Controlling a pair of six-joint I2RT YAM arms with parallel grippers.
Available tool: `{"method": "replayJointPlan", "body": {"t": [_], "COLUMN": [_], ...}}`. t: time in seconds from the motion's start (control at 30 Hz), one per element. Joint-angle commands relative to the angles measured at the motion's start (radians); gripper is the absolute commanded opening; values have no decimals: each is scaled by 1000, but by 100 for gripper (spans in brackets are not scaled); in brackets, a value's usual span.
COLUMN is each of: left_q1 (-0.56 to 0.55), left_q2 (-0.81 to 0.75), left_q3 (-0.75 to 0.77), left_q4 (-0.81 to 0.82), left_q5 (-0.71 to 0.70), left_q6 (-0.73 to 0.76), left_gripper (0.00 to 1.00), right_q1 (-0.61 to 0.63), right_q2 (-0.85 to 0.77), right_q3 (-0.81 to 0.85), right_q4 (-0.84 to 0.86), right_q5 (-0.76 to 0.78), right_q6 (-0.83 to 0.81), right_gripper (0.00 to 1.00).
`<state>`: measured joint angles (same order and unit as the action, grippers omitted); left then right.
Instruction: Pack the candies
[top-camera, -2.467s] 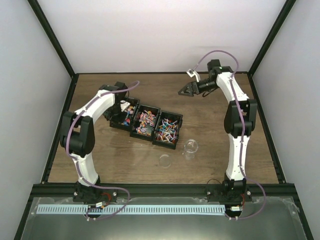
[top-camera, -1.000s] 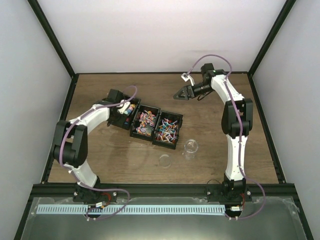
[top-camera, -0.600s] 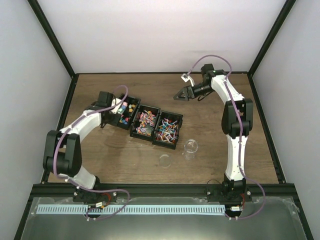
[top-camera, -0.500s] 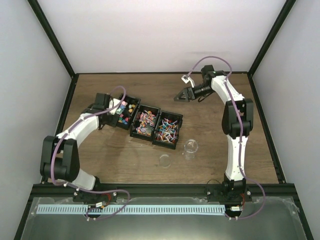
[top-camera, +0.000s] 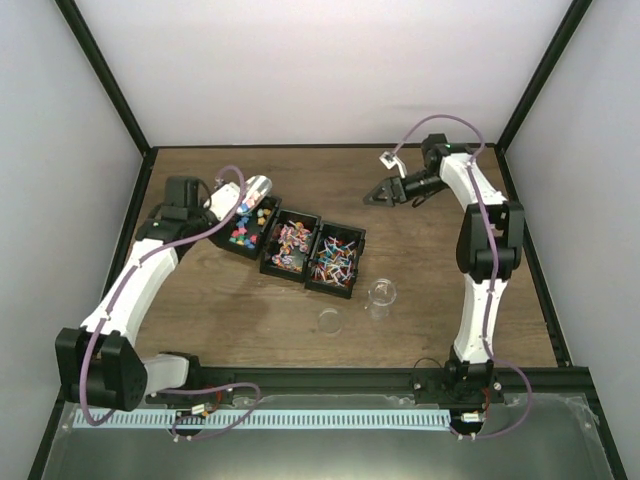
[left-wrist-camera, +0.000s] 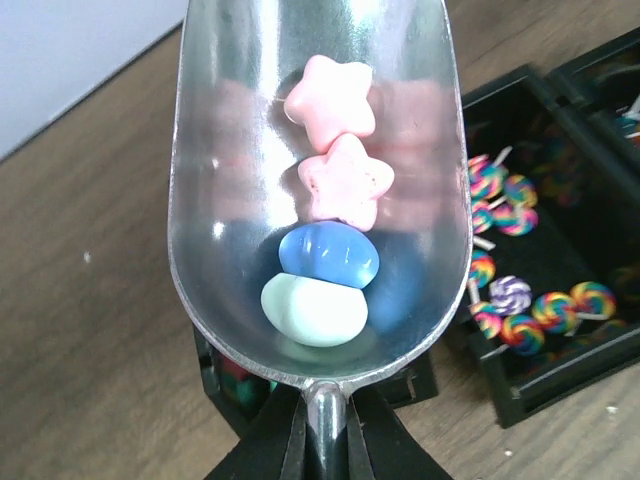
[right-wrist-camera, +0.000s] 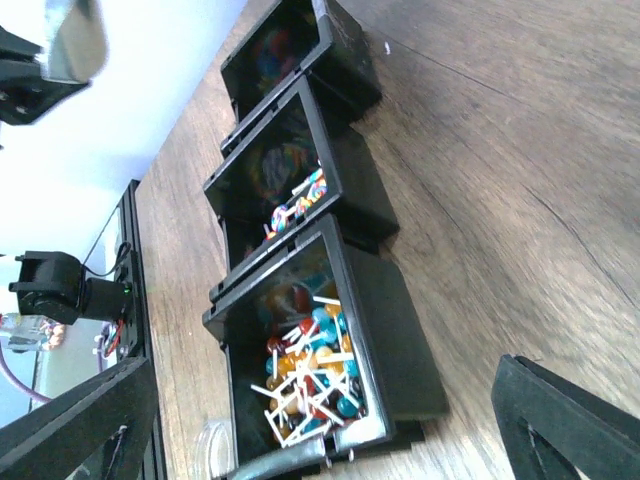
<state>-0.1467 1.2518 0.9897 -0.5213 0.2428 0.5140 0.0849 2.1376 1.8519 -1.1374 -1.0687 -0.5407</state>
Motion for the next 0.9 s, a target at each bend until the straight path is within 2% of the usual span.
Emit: {"method": "replayJointPlan", "body": {"t": [0.0, 0.2, 0.3, 0.4, 0.6, 0.7, 0.87], "left_q1": [-30, -129, -209, -287, -439, -538, -633], "left_q2": [9, 41, 71, 112, 152, 168, 218], "left_q3": [139, 260, 327, 387, 435, 429, 468], "left_q4": [-210, -364, -455, -507, -472, -445, -503], "left_q5": [131, 112, 100, 100, 100, 41, -16], "left_q6": [116, 158, 219, 215, 167, 169, 169], "left_gripper": [4, 4, 4, 4, 4, 4, 4], "right_q1": [-49, -98, -119, -155, -191, -192, -192], "right_q2": [-88, -206, -213, -235, -292, -311, -337], "right_q3": [-58, -244, -277, -311, -410, -450, -494], "right_q4": [-67, -40, -94, -115, -69, -36, -44], "right_q5": [20, 53, 56, 57, 71, 66, 91], "right_q6": [-89, -177, -220, -251, -262, -249, -271], "right_gripper": [94, 95, 94, 94, 94, 94, 94]}}
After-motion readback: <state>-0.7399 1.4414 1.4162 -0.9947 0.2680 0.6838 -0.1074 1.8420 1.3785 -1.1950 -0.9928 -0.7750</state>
